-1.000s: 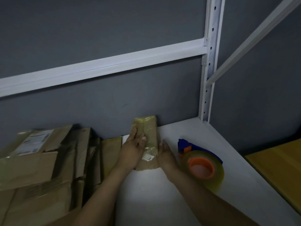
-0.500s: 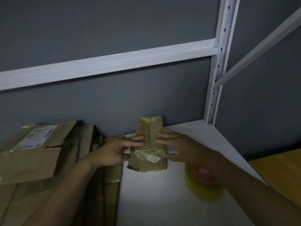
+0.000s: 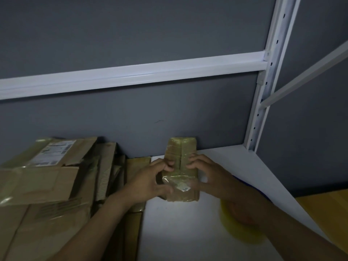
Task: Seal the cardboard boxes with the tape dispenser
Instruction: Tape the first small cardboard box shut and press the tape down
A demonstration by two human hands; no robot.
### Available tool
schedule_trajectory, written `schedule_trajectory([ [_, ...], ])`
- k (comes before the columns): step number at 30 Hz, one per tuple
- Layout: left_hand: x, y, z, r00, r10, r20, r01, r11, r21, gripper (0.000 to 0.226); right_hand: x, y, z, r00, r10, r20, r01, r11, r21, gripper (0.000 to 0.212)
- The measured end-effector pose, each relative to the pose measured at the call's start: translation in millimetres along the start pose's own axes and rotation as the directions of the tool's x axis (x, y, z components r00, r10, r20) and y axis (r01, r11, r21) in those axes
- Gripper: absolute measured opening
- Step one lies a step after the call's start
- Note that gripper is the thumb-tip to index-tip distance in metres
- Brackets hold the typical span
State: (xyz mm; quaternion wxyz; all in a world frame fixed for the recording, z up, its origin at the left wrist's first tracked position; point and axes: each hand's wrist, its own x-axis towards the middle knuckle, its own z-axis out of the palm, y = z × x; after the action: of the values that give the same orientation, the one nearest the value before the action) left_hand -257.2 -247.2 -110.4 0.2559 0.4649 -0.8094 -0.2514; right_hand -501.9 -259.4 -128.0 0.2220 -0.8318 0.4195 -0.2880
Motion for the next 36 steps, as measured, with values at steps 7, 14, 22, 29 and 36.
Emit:
schedule_trajectory([
  [7, 10, 11, 15, 0.973, 0.094, -0.211, -0.057, 0.983, 0.173, 0.038, 13, -17, 26, 0.976, 0.035, -0.216, -0.066, 0.988, -0.139, 0.062],
  [14, 2, -1, 7, 0.992, 0.063, -0.106, -0.051, 0.992, 0.111, 0.029, -2, 0, 25, 0.988, -0.108, -0.109, 0.085, 0.977, -0.198, 0.048],
  [22, -12, 16, -3, 0.961, 0.266, -0.076, -0.229, 0.919, 0.320, 0.066, -12, 10, -15, 0.986, -0.158, -0.059, 0.159, 0.987, 0.017, 0.047],
  [29, 15, -4, 0, 0.992, -0.121, -0.033, 0.122, 0.873, 0.473, 0.113, -4, 24, -30, 0.968, -0.206, -0.143, 0.175, 0.963, -0.203, 0.028],
  [36, 6, 29, 22, 0.961, 0.173, -0.216, 0.055, 0.645, 0.762, 0.085, -3, -18, -25, 0.992, 0.083, -0.093, -0.121, 0.827, -0.550, 0.068],
])
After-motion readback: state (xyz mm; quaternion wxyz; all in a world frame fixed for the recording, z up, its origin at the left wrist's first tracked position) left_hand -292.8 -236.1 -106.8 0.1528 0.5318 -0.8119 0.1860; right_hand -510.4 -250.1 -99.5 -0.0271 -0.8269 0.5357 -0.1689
